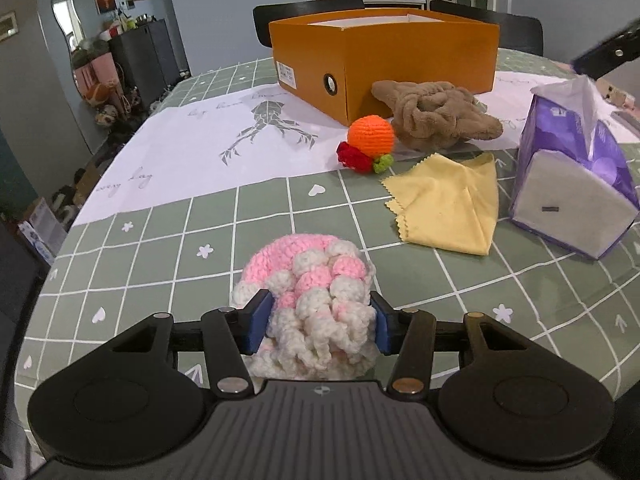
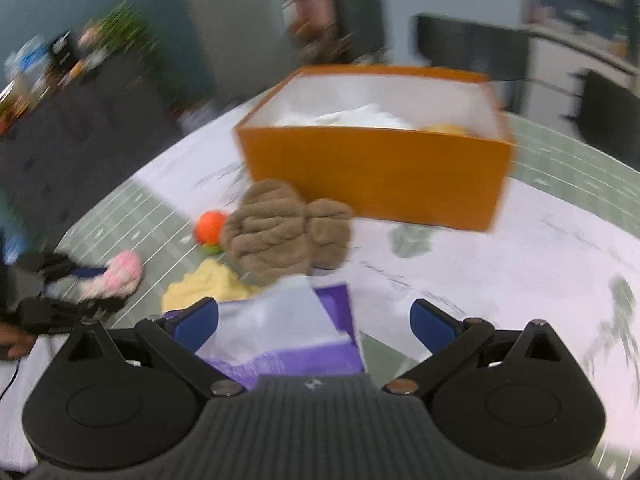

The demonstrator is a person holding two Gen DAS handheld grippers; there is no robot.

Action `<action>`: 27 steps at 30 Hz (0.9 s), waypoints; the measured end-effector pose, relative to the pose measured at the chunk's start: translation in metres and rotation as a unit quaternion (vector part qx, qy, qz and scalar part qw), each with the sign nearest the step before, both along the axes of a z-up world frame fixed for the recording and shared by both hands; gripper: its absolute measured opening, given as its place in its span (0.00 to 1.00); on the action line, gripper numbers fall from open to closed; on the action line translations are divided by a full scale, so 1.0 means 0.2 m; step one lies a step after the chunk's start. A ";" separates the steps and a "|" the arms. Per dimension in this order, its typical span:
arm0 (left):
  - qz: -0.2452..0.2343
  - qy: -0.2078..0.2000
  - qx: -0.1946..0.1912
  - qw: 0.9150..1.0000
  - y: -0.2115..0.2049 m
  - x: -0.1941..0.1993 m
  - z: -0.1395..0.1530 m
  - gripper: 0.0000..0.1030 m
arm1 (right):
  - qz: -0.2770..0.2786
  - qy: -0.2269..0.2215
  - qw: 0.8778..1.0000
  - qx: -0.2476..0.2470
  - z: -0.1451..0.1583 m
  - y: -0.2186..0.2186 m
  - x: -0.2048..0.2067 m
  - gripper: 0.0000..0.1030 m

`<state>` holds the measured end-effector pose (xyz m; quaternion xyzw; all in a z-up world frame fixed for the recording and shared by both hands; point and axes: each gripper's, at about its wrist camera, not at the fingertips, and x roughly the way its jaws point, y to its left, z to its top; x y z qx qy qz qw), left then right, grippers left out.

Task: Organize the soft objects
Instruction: 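Grasp the brown fuzzy towel with the right tool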

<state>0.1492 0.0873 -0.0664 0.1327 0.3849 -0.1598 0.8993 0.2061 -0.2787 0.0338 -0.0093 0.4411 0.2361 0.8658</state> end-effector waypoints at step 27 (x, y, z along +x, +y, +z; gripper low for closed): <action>0.003 0.007 0.012 1.000 -0.02 -0.01 0.00 0.57 | 0.080 0.176 0.981 0.027 -0.40 0.23 0.79 0.41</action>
